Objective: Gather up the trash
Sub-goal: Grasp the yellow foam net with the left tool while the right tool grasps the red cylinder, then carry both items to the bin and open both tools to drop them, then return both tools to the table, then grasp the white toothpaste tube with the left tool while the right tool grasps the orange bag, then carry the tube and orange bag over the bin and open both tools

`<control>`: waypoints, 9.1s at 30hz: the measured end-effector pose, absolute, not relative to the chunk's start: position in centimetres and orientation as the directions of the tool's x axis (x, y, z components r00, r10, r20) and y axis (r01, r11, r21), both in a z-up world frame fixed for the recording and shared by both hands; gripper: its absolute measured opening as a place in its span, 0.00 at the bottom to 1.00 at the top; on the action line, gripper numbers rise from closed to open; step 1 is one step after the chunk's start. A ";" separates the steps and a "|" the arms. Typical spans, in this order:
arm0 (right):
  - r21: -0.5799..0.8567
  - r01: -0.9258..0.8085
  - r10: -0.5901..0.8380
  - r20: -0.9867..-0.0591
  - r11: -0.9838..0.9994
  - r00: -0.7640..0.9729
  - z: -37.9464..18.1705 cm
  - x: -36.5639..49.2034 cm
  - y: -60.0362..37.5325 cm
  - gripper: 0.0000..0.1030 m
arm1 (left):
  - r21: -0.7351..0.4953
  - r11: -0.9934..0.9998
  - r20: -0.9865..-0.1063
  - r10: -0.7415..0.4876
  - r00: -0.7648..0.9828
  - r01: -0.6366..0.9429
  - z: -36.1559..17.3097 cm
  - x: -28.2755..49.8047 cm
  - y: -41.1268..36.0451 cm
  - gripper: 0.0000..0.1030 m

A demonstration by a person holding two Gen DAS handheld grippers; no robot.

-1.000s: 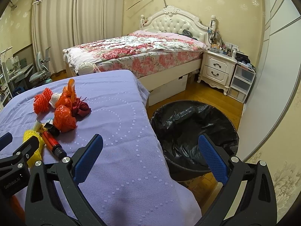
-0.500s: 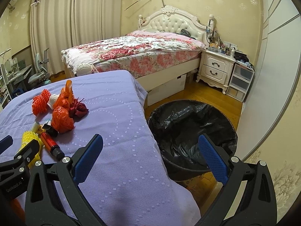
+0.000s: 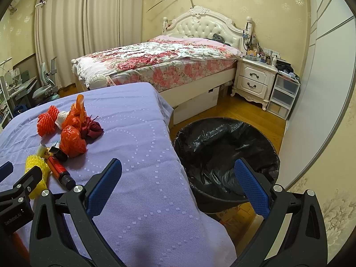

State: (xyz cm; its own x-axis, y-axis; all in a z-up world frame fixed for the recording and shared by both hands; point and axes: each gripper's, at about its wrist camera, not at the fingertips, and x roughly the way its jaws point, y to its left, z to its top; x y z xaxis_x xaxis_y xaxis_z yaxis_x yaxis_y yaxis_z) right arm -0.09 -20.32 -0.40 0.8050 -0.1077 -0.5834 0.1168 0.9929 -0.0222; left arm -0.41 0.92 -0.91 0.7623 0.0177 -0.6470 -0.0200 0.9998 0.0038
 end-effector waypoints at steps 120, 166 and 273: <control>0.051 0.238 -0.152 -0.637 0.970 0.756 -1.8 4.4 -30.7 0.27 | -0.049 0.942 -0.625 -0.289 0.725 0.332 1.2 6.1 -11.6 0.49; 0.052 0.336 -0.217 -0.669 0.940 0.711 -3.8 6.9 -33.8 0.52 | -0.008 0.938 -0.669 -0.263 0.695 0.346 0.2 9.9 -14.9 0.76; 0.051 -0.200 0.185 -0.647 0.978 0.740 -0.2 4.8 -10.6 0.33 | -0.101 0.993 -0.695 -0.032 0.719 -0.054 -0.7 1.4 11.5 0.15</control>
